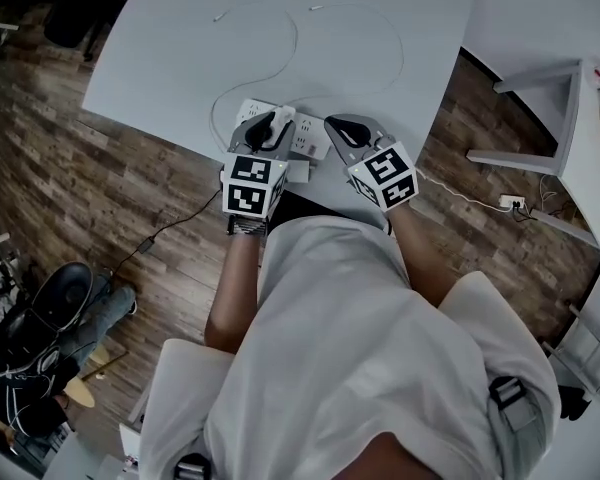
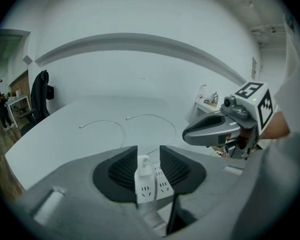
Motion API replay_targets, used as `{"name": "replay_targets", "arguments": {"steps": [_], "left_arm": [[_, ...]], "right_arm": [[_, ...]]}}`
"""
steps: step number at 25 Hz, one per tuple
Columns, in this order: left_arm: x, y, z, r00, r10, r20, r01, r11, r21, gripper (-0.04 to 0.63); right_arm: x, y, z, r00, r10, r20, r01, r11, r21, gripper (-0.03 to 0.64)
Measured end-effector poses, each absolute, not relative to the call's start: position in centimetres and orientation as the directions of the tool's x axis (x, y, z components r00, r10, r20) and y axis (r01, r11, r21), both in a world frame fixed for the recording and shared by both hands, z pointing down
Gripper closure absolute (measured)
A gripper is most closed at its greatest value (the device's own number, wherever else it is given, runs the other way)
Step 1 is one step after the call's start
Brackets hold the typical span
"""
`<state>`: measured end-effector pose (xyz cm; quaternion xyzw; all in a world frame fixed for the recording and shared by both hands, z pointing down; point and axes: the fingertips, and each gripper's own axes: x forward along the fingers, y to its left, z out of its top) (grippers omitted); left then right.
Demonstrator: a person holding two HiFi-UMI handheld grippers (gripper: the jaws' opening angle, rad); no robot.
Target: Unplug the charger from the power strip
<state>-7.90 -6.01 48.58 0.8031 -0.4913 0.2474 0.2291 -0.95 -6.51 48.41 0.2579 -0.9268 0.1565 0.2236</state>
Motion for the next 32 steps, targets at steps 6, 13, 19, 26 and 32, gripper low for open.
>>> {"name": "replay_targets", "arguments": {"steps": [6,13,19,26,32], "left_arm": [[-8.3,-6.9,51.4,0.376,-0.634,0.675,-0.906,-0.405,0.125,0.448],[-8.8,-7.8,53.2,0.375,-0.596,0.71,-0.903,-0.407,0.135,0.439],[-8.7,-8.6,54.3,0.349,-0.586,0.731,-0.91,-0.397,0.117,0.439],[-8.5,-8.7,56.1,0.315,-0.564,0.763,-0.925,-0.363,0.113,0.439],[-8.6,-9.0,56.6,0.296,-0.557,0.776,-0.926,-0.368,0.088,0.442]], "right_arm": [[-1.2,-6.9,52.8,-0.741,-0.354,0.57,-0.547,0.812,-0.206,0.615],[-2.2,-7.4,55.9,-0.72,-0.309,0.621,-0.554,0.795,-0.247,0.615],[-2.4,-7.3,58.0,-0.691,-0.276,0.668,-0.557,0.792,-0.249,0.615],[-2.0,-7.4,58.9,-0.699,-0.247,0.671,-0.539,0.798,-0.268,0.615],[-2.3,-7.3,58.5,-0.719,-0.25,0.648,-0.545,0.782,-0.303,0.615]]}}
